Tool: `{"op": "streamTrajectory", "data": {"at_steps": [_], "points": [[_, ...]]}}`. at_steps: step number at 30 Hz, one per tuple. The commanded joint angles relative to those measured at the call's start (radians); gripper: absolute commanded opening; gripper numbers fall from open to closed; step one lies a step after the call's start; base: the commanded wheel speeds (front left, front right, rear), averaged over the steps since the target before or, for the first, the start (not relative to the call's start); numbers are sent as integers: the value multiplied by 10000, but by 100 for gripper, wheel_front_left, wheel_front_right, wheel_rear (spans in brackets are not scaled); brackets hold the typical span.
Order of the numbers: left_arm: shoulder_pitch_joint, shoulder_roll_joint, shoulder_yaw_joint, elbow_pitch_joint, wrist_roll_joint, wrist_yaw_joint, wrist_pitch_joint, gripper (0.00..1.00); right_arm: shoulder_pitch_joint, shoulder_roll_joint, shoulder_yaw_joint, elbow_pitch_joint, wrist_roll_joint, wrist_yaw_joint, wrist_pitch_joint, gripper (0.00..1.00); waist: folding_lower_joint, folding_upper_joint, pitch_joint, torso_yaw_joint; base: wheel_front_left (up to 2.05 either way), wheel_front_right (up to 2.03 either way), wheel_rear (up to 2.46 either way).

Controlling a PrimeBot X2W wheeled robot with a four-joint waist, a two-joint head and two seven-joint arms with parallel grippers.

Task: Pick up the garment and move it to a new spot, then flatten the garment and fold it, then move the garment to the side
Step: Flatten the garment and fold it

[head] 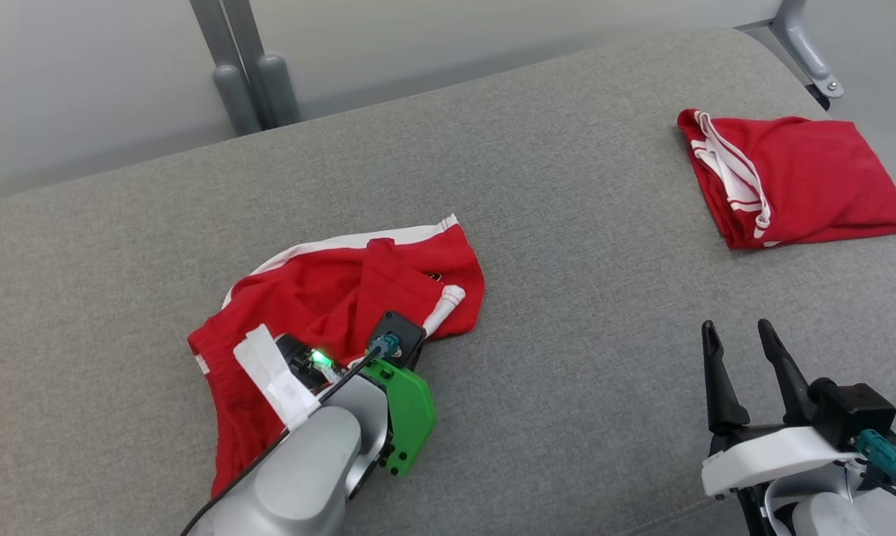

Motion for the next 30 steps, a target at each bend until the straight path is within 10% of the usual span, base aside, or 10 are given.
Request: {"op": "streamTrajectory", "data": {"at_steps": [1, 11, 13, 14, 22, 30], "points": [[-144, 13, 30, -132, -98, -82, -172, 0, 58, -10, -35, -2, -40, -3, -25, 100, 0, -1, -62, 54, 0, 0, 0], [507, -2, -1376, -2797, -1629, -571, 168, 0, 27, -68, -90, -87, -77, -3, -25, 100, 0, -1, 244, 275, 0, 0, 0], [661, 4, -1727, -3031, -1890, -540, 131, 48, -22, -72, -60, -28, -76, -3, -25, 100, 0, -1, 401, 258, 0, 0, 0], [734, 0, -1846, -3120, -2099, -461, 55, 100, -64, -69, -33, -14, -78, -3, -25, 100, 0, -1, 474, 230, 0, 0, 0], [976, 3, -2229, -4314, -3956, -52, -950, 100, 21, -154, -205, 85, -102, -3, -25, 100, 0, -1, 357, 261, 0, 0, 0], [1757, 915, -1001, -5436, -3851, 1649, -2631, 100, 456, -506, -612, -296, -262, -3, -25, 100, 0, -1, -540, 1032, 0, 0, 0]]}}
